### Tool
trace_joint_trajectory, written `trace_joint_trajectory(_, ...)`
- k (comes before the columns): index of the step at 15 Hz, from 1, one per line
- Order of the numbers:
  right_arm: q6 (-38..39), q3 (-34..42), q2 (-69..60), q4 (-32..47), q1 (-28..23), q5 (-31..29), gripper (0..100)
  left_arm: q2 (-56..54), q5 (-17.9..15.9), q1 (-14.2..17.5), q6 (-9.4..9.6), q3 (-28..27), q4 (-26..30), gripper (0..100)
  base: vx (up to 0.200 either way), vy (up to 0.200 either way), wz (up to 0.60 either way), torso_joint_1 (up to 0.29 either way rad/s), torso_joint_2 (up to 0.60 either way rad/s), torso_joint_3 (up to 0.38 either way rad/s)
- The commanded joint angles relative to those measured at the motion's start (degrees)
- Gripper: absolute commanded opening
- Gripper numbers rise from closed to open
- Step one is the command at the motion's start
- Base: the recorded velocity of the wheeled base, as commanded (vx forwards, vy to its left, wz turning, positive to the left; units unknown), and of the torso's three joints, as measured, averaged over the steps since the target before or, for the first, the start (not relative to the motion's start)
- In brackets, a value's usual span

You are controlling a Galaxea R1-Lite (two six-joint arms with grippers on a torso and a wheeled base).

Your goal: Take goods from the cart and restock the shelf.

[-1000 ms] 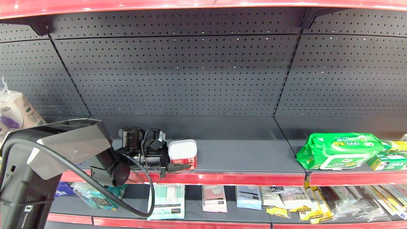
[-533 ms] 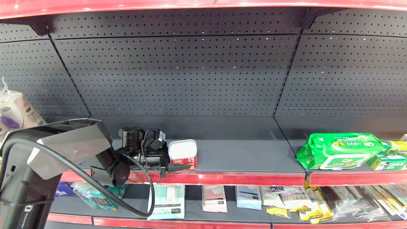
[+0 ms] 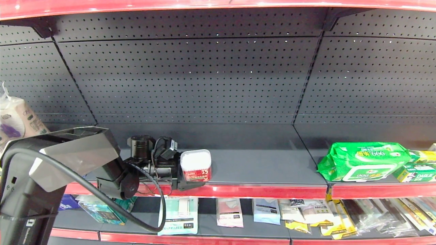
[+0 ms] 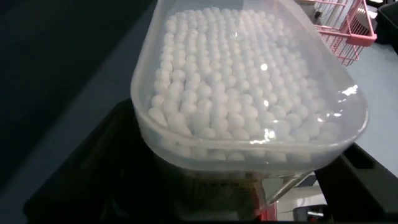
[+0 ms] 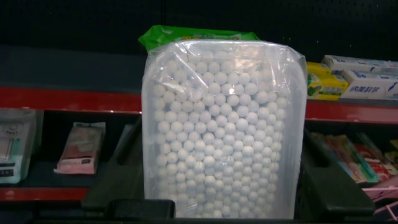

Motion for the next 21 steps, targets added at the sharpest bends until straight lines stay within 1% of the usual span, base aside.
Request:
trace_joint_trajectory(1,0.0,-0.1,0.0,0.0,0.0,0.0,0,-1.6,0.1,1.4,-0.06,0.1,-0.1,100,0.0,0.0,0.0,0.0,0.0,0.0)
trace_joint_trajectory(3,0.0,0.0,0.0,0.0,0.0,0.0,0,-2.3,0.0,2.7,0.03,0.1,-0.1,100,0.0,0.0,0.0,0.0,0.0,0.0)
trace_joint_trajectory(6,0.0,0.0,0.0,0.0,0.0,0.1,0,-2.7,0.0,3.4,0.03,0.4,0.0,100,0.0,0.0,0.0,0.0,0.0,0.0)
trace_joint_trajectory(13,0.0,0.0,0.0,0.0,0.0,0.1,0,-2.7,0.4,4.4,0.03,0.1,0.0,100,0.0,0.0,0.0,0.0,0.0,0.0)
trace_joint_trajectory(16,0.0,0.1,0.0,0.0,0.0,0.1,0,-3.7,-0.1,4.5,-0.06,0.5,-0.1,100,0.0,0.0,0.0,0.0,0.0,0.0)
trace_joint_trajectory(17,0.0,0.1,0.0,0.1,0.0,0.1,0,-5.1,-0.3,4.4,-0.41,1.3,0.0,100,0.0,0.0,0.0,0.0,0.0,0.0)
trace_joint_trajectory(19,0.1,0.1,0.0,0.0,0.0,0.2,0,-9.4,-0.5,4.2,-3.04,4.1,-0.1,100,0.0,0.0,0.0,0.0,0.0,0.0)
trace_joint_trajectory(21,0.1,0.1,0.0,0.1,0.0,0.2,0,-12.6,-0.5,4.0,-6.12,4.9,-0.1,100,0.0,0.0,0.0,0.0,0.0,0.0)
